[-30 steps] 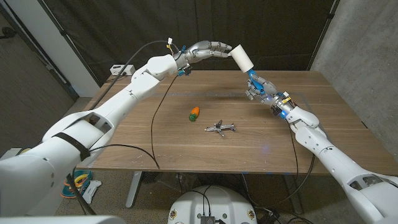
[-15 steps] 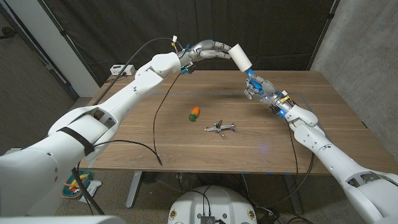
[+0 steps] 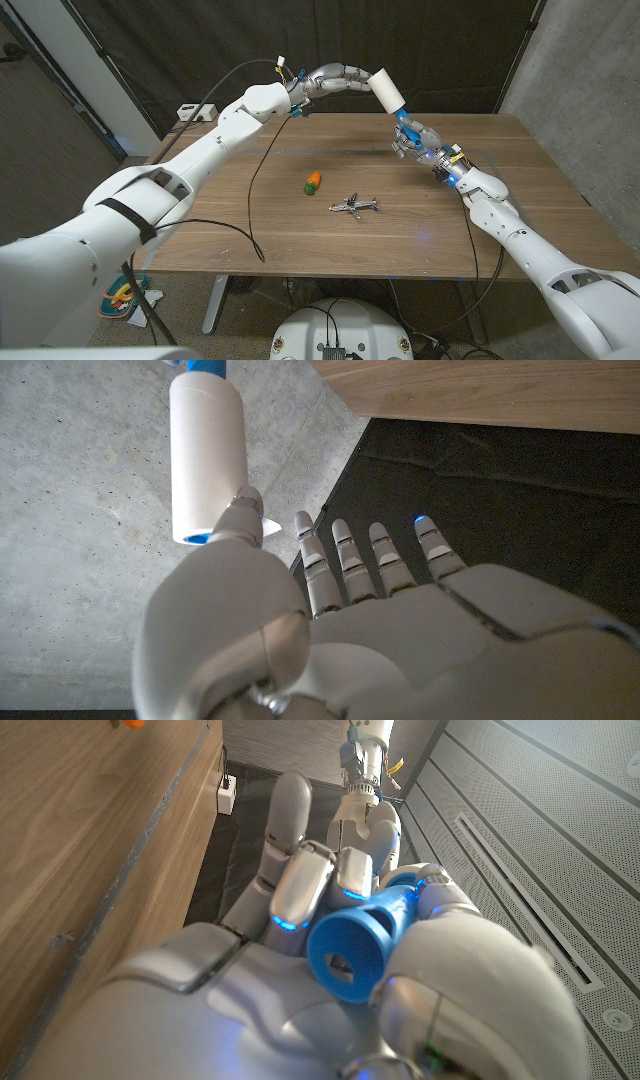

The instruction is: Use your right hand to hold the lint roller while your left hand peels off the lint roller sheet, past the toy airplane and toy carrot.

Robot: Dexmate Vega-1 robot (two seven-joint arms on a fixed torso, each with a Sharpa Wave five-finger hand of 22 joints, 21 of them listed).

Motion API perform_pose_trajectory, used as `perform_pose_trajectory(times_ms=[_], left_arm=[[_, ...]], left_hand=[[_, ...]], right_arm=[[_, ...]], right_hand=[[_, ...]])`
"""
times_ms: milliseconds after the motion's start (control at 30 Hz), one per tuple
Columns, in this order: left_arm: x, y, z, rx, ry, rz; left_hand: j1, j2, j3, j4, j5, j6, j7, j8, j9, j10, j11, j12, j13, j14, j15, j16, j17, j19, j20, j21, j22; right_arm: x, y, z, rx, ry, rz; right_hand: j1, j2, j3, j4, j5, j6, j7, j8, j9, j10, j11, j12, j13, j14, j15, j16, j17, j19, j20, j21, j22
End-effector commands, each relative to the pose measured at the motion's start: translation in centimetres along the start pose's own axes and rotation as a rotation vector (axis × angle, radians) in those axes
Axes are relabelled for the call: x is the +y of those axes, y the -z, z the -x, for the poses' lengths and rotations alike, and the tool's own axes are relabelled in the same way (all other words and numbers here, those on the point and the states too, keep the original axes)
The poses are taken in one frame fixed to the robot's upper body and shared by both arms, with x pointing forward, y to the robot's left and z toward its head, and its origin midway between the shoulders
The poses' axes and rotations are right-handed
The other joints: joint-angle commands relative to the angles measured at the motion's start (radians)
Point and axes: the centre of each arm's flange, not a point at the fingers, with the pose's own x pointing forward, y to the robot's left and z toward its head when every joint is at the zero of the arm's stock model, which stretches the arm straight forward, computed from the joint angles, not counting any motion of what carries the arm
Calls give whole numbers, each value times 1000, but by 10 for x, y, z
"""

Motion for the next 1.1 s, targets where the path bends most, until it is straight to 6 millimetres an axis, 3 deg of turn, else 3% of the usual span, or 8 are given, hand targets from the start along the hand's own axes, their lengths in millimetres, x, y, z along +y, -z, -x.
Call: perform_pose_trajectory(times_ms=[33, 233, 400, 567, 700, 733, 833, 1100], left_arm=[[2, -4, 6, -79, -3, 45], [3, -1, 11, -56, -83, 40], [4, 0, 15, -32, -151, 32], [6, -1, 15, -14, -170, 22], [7, -3, 11, -3, -140, 5], [8, -5, 10, 2, -120, -7], [8, -8, 5, -1, -60, -14], [9, -9, 0, -35, 25, -2]], left_hand=[[32, 50, 14, -2, 12, 35, 9, 2, 2, 9, 7, -4, 4, 2, 12, 0, 6, 4, 1, 1, 1], [48, 87, 24, -1, 15, 92, 12, 13, 2, 61, -9, 13, 7, 48, -21, 17, 8, 36, -1, 15, 4], [54, 126, 38, 6, 20, 115, 30, 14, 2, 94, -12, 23, 8, 82, -33, 30, 12, 65, -2, 30, 6], [52, 147, 45, 11, 19, 91, 35, -3, 0, 106, -18, 25, 10, 93, -37, 32, 14, 81, 0, 39, 8], [28, 111, 20, 10, 12, 55, 32, -23, -1, 99, -19, 18, 11, 92, -30, 26, 11, 76, 0, 40, 10], [27, 71, 2, -3, 11, 16, 26, -37, -1, 79, -18, 7, 12, 80, -31, 16, 7, 70, 0, 39, 10], [31, 22, -23, -16, 18, -26, 20, -44, -1, 40, -7, -12, 14, 53, -7, -1, 4, 49, 1, 32, 10], [20, -28, -60, -11, 37, -88, 30, -49, 1, -9, 8, -35, 18, 17, 15, -19, 6, 23, 2, 23, 12]], right_arm=[[-8, 5, -3, -12, 32, -23], [-9, 6, -4, -11, 29, -21], [-7, 6, -4, -16, 19, -21], [-5, 5, -5, -17, 1, -16], [-3, 3, -4, -22, -1, -11], [-2, 3, -4, -24, 2, -12], [-2, 2, -2, -28, 9, -12], [-5, 4, 2, -30, 39, -14]], right_hand=[[-34, 38, 239, 186, -2, 139, 65, 11, 1, 35, 7, 175, 2, 2, -10, 6, 1, 4, -25, 7, 0], [-37, 38, 240, 186, -2, 138, 66, 12, -3, 37, 7, 175, 2, 2, -10, 6, 1, 6, -24, 8, 0], [-40, 39, 242, 185, -2, 139, 61, 16, -8, 37, 5, 175, 2, 3, -10, 6, 1, 5, -26, 9, 0], [-43, 38, 243, 184, -2, 135, 61, 21, -4, 37, 5, 175, 2, 3, -10, 6, 1, 6, -26, 9, 0], [-45, 38, 244, 184, -2, 136, 61, 21, -11, 36, 3, 175, 2, 4, -10, 6, 1, 5, -26, 10, 0], [-46, 38, 244, 184, -2, 136, 60, 21, -11, 37, 4, 175, 2, 4, -10, 6, 1, 5, -26, 10, 0], [-47, 38, 245, 183, -2, 135, 62, 22, -11, 37, 4, 175, 2, 4, -10, 6, 1, 5, -27, 10, 0], [-51, 39, 247, 182, -2, 136, 62, 25, -18, 37, 5, 175, 2, 4, -10, 6, 1, 4, -26, 11, 0]])
